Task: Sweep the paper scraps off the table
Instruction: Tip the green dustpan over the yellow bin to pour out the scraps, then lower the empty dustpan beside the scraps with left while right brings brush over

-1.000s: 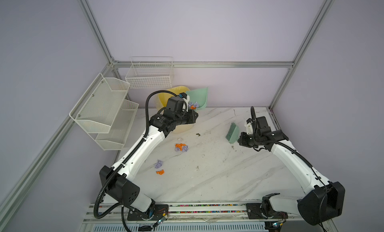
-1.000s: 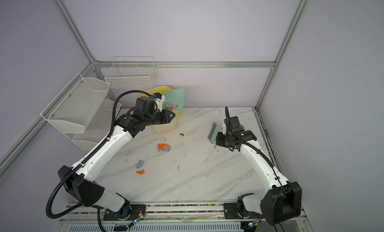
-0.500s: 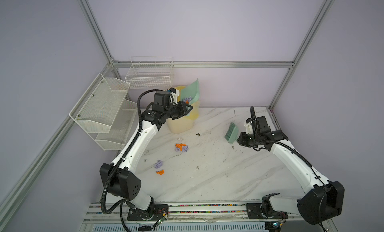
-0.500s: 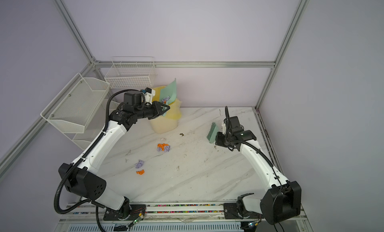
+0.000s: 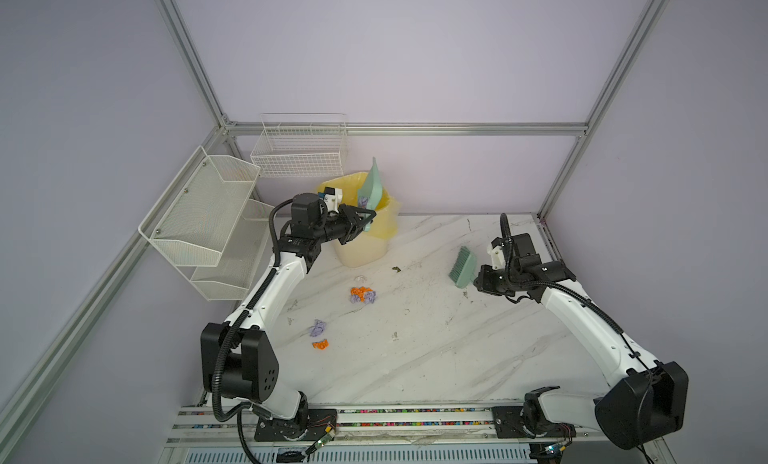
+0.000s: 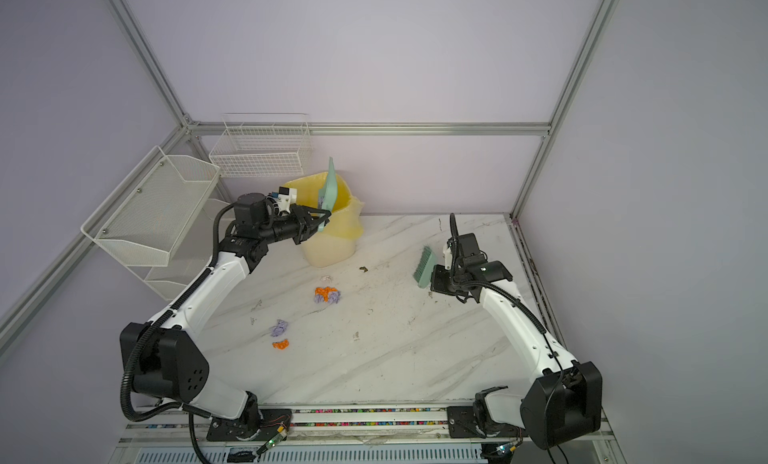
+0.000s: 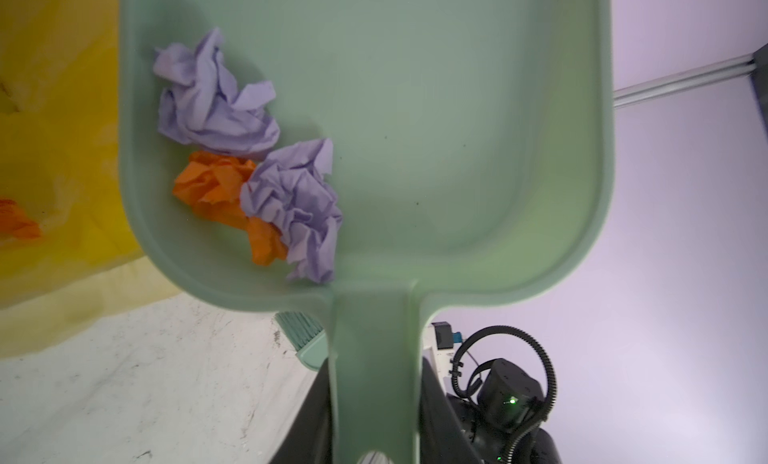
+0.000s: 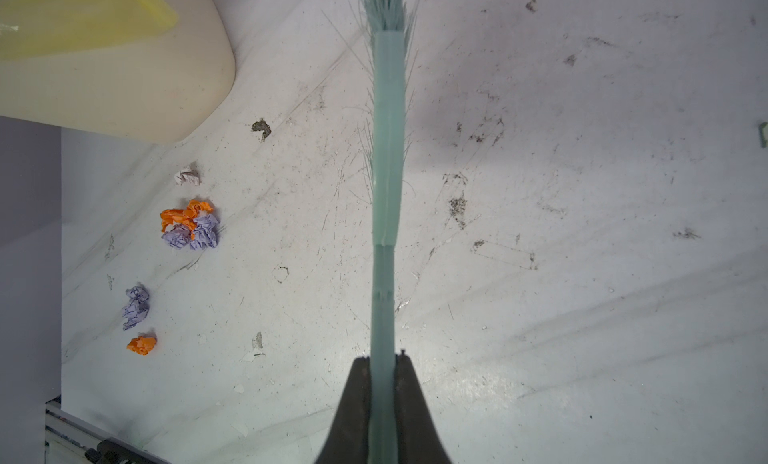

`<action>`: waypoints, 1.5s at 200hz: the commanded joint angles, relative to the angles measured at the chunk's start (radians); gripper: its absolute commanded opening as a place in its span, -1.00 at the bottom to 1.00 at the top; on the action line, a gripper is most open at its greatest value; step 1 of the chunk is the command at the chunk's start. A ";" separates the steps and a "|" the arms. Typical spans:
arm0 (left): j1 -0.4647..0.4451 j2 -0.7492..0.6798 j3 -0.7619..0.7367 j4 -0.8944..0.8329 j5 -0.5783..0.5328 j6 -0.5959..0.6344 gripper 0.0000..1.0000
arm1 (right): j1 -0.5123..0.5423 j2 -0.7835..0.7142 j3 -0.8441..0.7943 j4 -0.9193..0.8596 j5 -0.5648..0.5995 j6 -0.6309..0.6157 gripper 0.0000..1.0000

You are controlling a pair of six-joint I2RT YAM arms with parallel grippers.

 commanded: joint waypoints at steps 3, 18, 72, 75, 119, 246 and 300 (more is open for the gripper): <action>0.036 -0.053 -0.083 0.297 0.101 -0.195 -0.72 | -0.003 -0.032 -0.003 0.023 0.007 -0.001 -1.00; 0.053 -0.047 -0.118 0.418 0.122 -0.288 -0.72 | -0.003 -0.032 0.001 0.018 0.005 0.002 -1.00; 0.087 0.077 -0.223 1.073 0.151 -0.783 -0.72 | -0.002 -0.036 0.005 0.009 0.004 0.012 -1.00; 0.088 0.086 -0.223 1.100 0.150 -0.805 -0.72 | -0.003 -0.038 0.006 0.009 0.004 0.012 -1.00; 0.089 0.119 -0.259 1.232 0.128 -0.903 -0.72 | -0.003 -0.050 0.009 0.001 0.013 0.017 -1.00; 0.089 -0.120 -0.228 0.580 0.212 -0.345 -0.69 | -0.004 -0.059 0.027 0.025 -0.077 0.039 -1.00; 0.086 -0.261 -0.220 0.231 0.179 -0.061 -0.69 | -0.003 -0.069 0.000 0.056 -0.148 0.071 -1.00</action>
